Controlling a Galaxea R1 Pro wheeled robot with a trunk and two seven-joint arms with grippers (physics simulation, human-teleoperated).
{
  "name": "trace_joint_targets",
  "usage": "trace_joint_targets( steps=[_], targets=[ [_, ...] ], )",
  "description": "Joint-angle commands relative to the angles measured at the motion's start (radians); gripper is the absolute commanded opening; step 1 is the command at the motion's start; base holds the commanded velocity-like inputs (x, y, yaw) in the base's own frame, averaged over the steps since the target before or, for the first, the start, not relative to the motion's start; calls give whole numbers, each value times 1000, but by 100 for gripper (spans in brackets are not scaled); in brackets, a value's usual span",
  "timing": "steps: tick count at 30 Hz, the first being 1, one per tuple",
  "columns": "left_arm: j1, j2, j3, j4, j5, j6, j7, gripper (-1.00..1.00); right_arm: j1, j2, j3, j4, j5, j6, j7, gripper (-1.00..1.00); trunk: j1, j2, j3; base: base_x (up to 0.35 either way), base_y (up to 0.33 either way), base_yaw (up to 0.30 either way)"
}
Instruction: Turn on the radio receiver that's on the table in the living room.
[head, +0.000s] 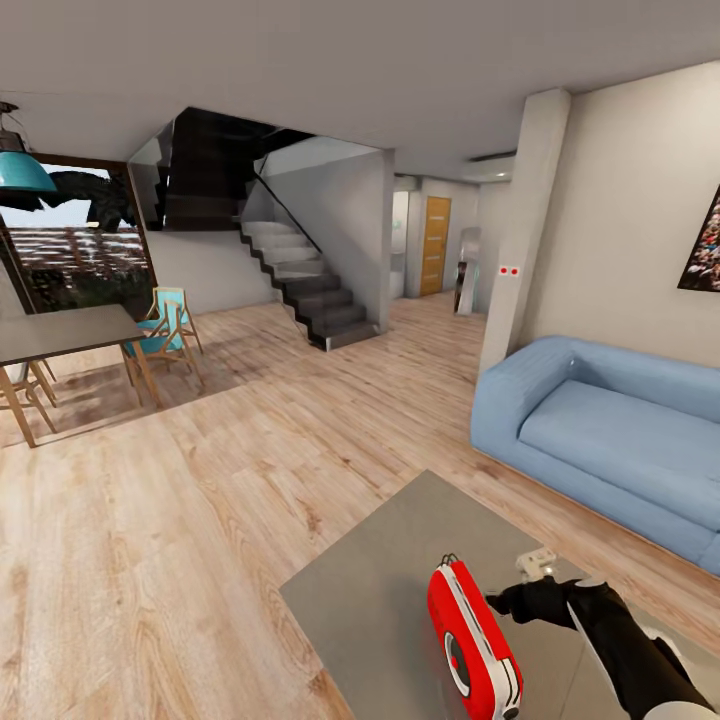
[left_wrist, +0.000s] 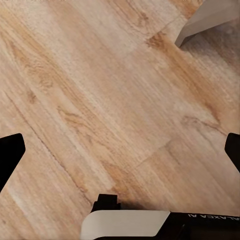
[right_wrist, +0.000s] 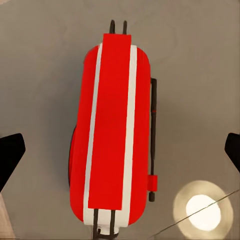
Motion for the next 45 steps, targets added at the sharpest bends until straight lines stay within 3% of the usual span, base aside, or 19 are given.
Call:
trace_joint_targets(
  steps=[1, 6, 20, 29, 45],
  targets=[
    [0, 0, 0, 0, 0, 0, 0, 100, 0, 0, 6, 2, 0, -3, 0, 100, 0, 0, 0, 0, 0, 0],
    [0, 0, -2, 0, 1, 4, -1, 100, 0, 1, 33, 28, -3, -20, 0, 100, 0, 0, 0, 0, 0, 0],
    [0, -6, -3, 0, 10, 2, -5, 100, 0, 5, 37, 94, -6, -32, -7, 100, 0, 0, 0, 0, 0, 0],
    [0, -10, -3, -1, 9, 1, -3, 100, 0, 5, 36, 136, -6, -112, -14, 100, 34, -63, -28, 0, 0, 0],
    [0, -12, -5, -1, 9, 0, -2, 100, 0, 11, 37, 164, -6, -117, -14, 100, 96, -175, -78, 0, 0, 0]
  ],
)
